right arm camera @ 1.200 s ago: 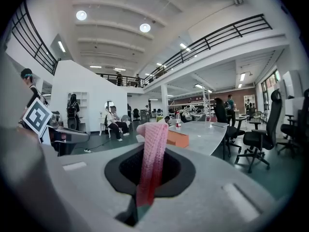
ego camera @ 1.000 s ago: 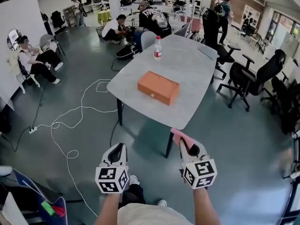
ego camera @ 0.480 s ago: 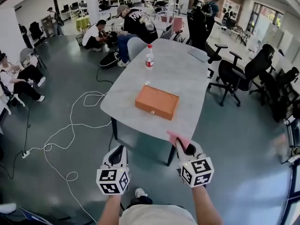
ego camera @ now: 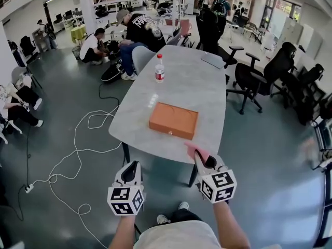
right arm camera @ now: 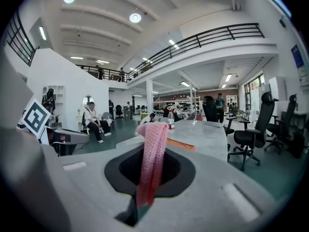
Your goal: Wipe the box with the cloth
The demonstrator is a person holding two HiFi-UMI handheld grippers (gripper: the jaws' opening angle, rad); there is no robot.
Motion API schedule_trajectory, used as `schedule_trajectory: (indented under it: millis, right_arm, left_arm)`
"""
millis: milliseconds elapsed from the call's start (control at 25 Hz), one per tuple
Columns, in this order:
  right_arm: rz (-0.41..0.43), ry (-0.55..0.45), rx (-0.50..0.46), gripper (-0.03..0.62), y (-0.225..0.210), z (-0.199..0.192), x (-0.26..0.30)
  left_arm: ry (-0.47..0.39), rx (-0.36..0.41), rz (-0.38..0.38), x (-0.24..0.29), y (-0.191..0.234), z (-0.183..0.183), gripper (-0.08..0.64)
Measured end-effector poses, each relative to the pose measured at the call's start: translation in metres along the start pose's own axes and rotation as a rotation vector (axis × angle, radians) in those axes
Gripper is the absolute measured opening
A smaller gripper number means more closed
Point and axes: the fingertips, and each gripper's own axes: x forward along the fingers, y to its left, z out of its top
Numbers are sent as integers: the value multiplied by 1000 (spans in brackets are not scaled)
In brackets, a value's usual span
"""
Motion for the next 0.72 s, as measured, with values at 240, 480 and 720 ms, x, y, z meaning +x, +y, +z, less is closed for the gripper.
schedule_trajectory:
  millis: [240, 480, 720]
  right_arm:
    - [-46, -1, 38, 14, -28, 0, 27]
    - [-86, 5, 76, 14, -73, -3, 70]
    - [-146, 25, 113, 14, -136, -5, 114]
  left_arm:
    - [26, 23, -39, 40, 3, 8, 29]
    - [58, 43, -67, 102, 4, 17, 29]
    - [100, 73, -95, 173, 2, 34, 29]
